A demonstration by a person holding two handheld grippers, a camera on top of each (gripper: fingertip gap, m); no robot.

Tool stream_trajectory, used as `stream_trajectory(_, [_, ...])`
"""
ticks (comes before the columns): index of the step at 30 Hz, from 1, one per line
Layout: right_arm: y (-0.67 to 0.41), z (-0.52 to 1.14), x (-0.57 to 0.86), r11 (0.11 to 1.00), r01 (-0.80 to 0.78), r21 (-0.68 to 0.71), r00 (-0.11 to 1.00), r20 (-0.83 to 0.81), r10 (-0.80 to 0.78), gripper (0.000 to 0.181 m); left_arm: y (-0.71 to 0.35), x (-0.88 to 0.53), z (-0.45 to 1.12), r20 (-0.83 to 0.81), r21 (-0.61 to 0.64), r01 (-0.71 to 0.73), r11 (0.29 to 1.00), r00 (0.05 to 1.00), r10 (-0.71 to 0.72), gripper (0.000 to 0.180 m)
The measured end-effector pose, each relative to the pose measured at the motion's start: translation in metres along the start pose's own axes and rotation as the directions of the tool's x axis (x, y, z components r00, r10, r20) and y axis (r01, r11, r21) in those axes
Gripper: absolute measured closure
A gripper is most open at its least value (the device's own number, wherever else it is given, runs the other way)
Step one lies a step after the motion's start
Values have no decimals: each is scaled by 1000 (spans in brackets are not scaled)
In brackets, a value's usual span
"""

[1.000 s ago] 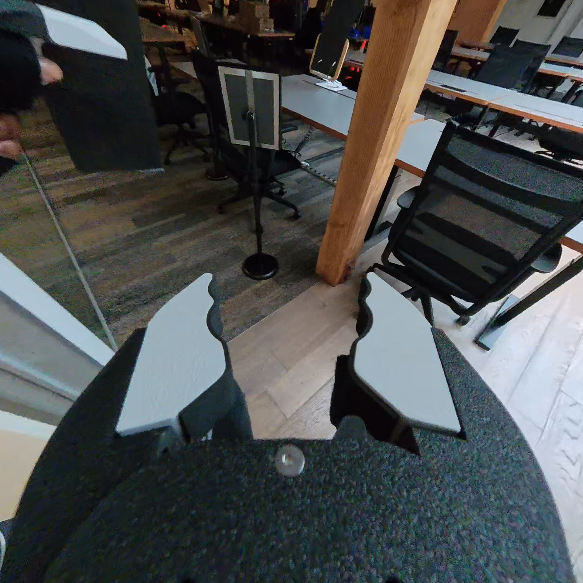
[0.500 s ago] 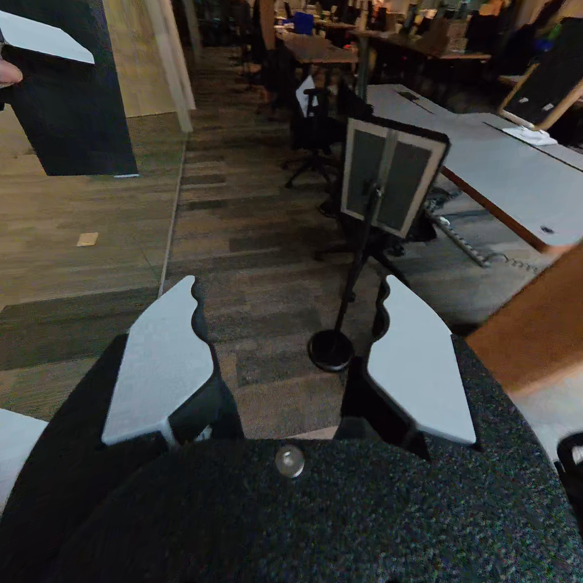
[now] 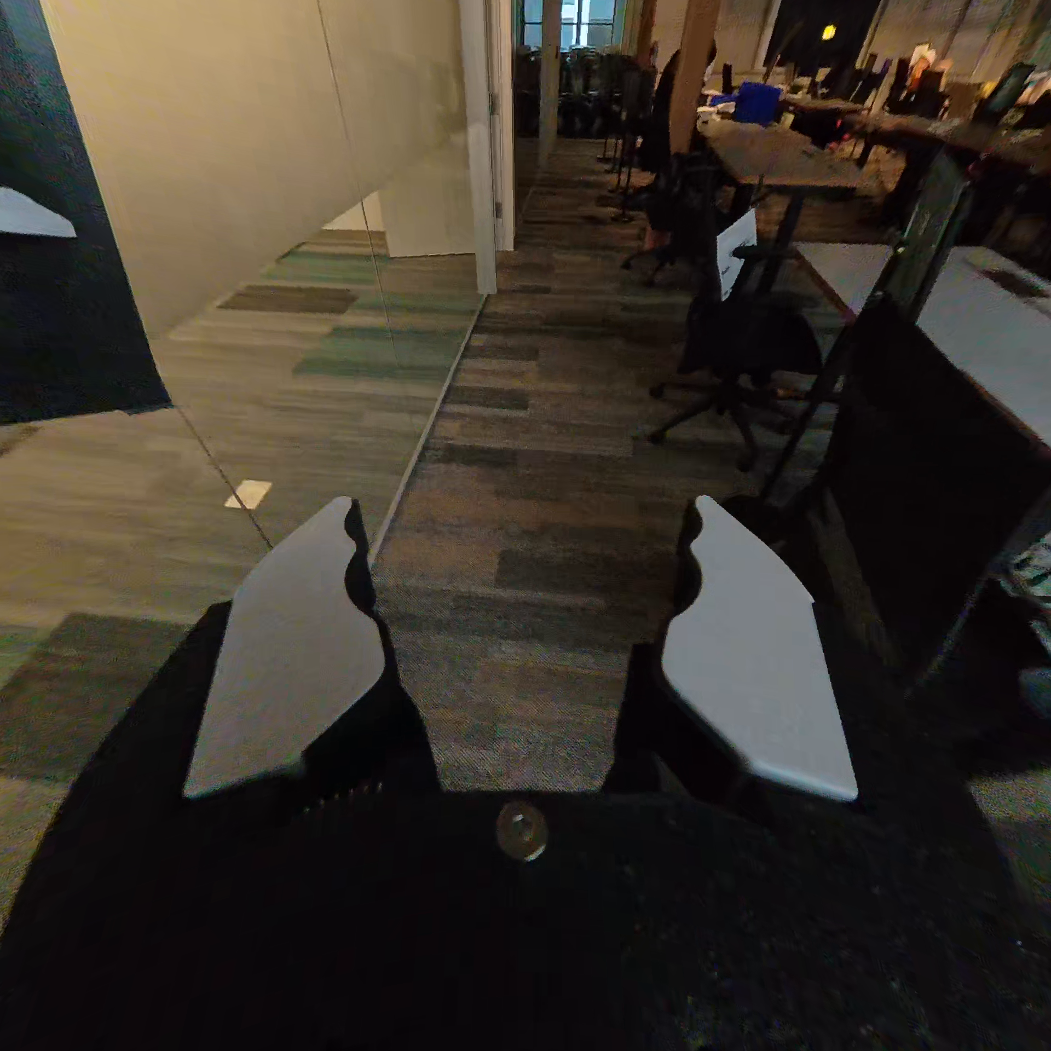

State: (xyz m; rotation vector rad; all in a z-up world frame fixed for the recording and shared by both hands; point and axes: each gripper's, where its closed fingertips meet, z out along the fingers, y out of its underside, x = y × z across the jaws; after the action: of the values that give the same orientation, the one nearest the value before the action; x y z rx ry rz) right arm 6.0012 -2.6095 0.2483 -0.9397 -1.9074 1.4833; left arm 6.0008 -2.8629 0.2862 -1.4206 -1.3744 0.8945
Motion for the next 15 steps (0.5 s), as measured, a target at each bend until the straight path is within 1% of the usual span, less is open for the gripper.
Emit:
stream_trajectory(1, [-14,33,1,999,-38,12,999,20,38,77,-18,-19,25,-11,15,-3,1000,1000,4,177])
stream_trajectory(3, [-40,98,10,999,-28,23,999,47,27,78,-46,-54,77,-11,25,-17,1000,1000,18,177])
stream_trajectory(5, [-60,162,33,1000,9,-16,1000,22,-8,77,-59,-85,129,-35,-4,-52,999,998,52,176])
stream_trajectory(7, [-77,225,62,1000,16,-3,1000,-17,-16,79,-69,-124,180,-22,-19,-78,997,997,78,177])
stream_trajectory(10, [-82,333,109,1000,3,-11,995,-96,-4,81,-85,-201,264,6,-16,-76,997,997,76,177])
stream_trajectory(12, [-88,413,133,1000,-21,1,993,-119,21,82,-100,-257,323,43,-32,-79,996,996,81,177])
stream_trajectory(14, [-108,503,144,998,-56,31,995,-78,58,86,-130,-312,380,78,-60,-83,995,993,87,177])
stream_trajectory(15, [-124,550,143,997,-68,36,997,-32,70,87,-154,-336,406,86,-60,-97,993,991,102,177])
